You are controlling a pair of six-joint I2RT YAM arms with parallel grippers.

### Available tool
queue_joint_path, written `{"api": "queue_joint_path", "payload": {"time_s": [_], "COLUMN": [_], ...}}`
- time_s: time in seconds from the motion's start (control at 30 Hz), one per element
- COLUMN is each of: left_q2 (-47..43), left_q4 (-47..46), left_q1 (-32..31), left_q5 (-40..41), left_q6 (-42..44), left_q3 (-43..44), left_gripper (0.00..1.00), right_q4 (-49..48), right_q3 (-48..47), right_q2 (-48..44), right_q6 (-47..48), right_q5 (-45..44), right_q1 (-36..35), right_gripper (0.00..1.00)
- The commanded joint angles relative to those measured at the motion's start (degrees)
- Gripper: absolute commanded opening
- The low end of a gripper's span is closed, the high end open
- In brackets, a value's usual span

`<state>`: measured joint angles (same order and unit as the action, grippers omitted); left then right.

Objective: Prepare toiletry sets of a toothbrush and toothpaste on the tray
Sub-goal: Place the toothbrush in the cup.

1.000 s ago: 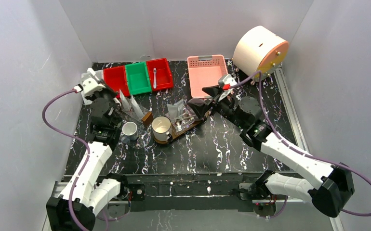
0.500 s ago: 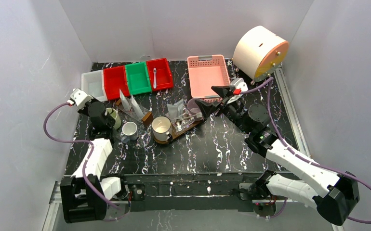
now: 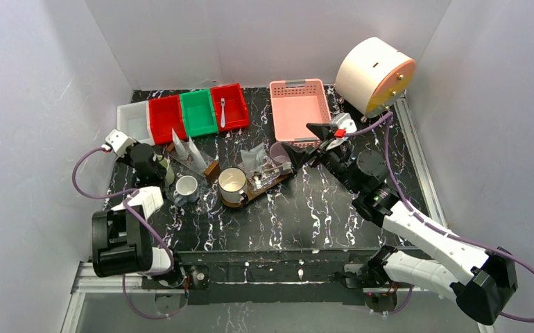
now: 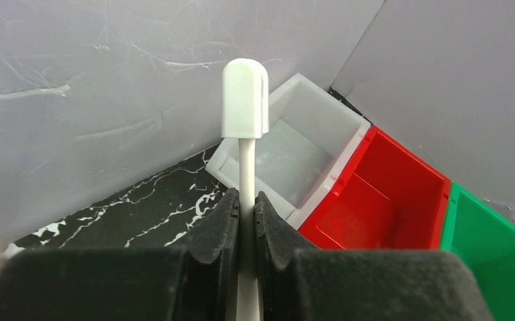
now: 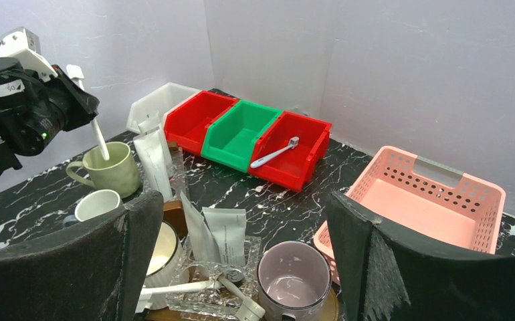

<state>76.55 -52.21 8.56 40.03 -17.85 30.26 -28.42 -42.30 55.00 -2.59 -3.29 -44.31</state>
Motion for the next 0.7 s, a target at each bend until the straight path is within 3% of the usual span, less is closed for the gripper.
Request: {"api": "queue_joint_path", "payload": {"time_s": [0.0, 0.2, 0.67], "left_q2": [2.0, 5.7, 7.5], "left_q4": [-7.4, -9.8, -10.0], "left_q1": [0.6, 0.6, 0.6], "left_q5": [1.2, 1.1, -2.0], "left_q6": [-2.9, -6.0, -3.9], "left_q3": [0.3, -1.0, -4.1], "left_gripper": [0.00, 0.00, 0.00], "right_q4": [-2.1, -2.5, -3.2], "right_q3": [-0.1, 0.3, 1.2], "right_q2": [-1.1, -1.5, -2.2], "right_q6": [1.6, 2.1, 2.1], "right_q5": [-1.7, -2.2, -2.3], "right_q1": [0.1, 0.2, 0.1], "right_gripper": [0.99, 0.99, 0.99]}}
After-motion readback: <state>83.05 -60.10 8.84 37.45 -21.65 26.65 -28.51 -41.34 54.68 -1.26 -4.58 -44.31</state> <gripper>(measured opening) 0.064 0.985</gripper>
